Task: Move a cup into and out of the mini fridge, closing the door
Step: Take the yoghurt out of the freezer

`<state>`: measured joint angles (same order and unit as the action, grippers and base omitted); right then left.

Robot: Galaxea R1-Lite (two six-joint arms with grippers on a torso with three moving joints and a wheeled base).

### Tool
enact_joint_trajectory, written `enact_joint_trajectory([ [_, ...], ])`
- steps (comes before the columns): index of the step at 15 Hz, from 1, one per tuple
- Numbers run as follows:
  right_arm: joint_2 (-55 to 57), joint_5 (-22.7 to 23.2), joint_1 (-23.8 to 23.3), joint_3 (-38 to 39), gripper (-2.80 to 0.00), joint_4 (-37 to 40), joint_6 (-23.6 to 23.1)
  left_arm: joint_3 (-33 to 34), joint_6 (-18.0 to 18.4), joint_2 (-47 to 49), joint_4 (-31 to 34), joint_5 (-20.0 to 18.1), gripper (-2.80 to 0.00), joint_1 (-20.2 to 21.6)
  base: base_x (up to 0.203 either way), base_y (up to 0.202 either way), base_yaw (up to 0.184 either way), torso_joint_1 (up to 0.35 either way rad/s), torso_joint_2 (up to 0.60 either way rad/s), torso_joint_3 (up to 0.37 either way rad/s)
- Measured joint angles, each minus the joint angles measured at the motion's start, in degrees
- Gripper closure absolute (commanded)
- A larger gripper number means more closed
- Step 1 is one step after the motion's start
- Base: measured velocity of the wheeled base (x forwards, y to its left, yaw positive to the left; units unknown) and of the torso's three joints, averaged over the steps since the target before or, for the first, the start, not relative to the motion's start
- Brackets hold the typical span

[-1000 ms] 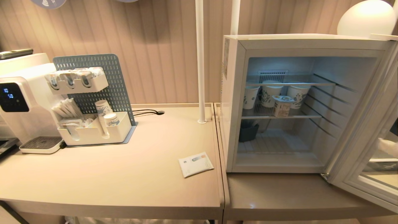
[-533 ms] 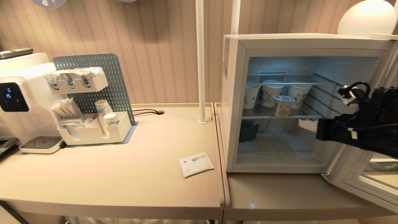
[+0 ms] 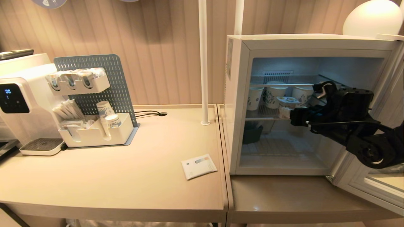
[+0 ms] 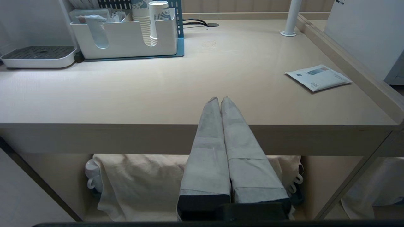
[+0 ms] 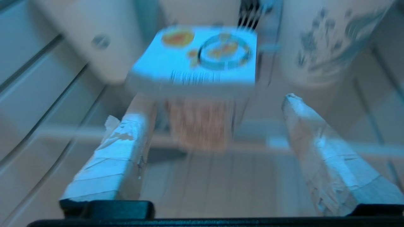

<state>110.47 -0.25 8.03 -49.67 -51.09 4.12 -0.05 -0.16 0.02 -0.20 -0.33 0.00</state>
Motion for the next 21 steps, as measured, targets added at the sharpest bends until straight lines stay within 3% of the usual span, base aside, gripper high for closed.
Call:
enact_joint_trajectory([
  [7,9.2,-10.2,1.2,-3.3,-2.8,-10.7,-2.9,0.0,-0.1,0.0,0.0,0.0,0.0,0.0,0.0,0.0,0.0,0.0,0.0,0.0],
  [8,9.9,-11.3,1.2,-3.5,0.0,-10.8,-3.0,0.0,-0.1,0.0,0.0,0.0,0.0,0.0,0.0,0.0,0.0,0.0,0.0,0.0],
  [16,9.7,-12.5,1.4,-3.4,0.0,-9.2,-3.4,0.0,-0.1,0.0,0.0,0.0,0.0,0.0,0.0,0.0,0.0,0.0,0.0,0.0],
  [21,1.5,-12.0,2.8,0.1,0.0,-3.3,-2.8,0.0,-0.1,0.0,0.0,0.0,0.0,0.0,0.0,0.0,0.0,0.0,0.0,0.0],
])
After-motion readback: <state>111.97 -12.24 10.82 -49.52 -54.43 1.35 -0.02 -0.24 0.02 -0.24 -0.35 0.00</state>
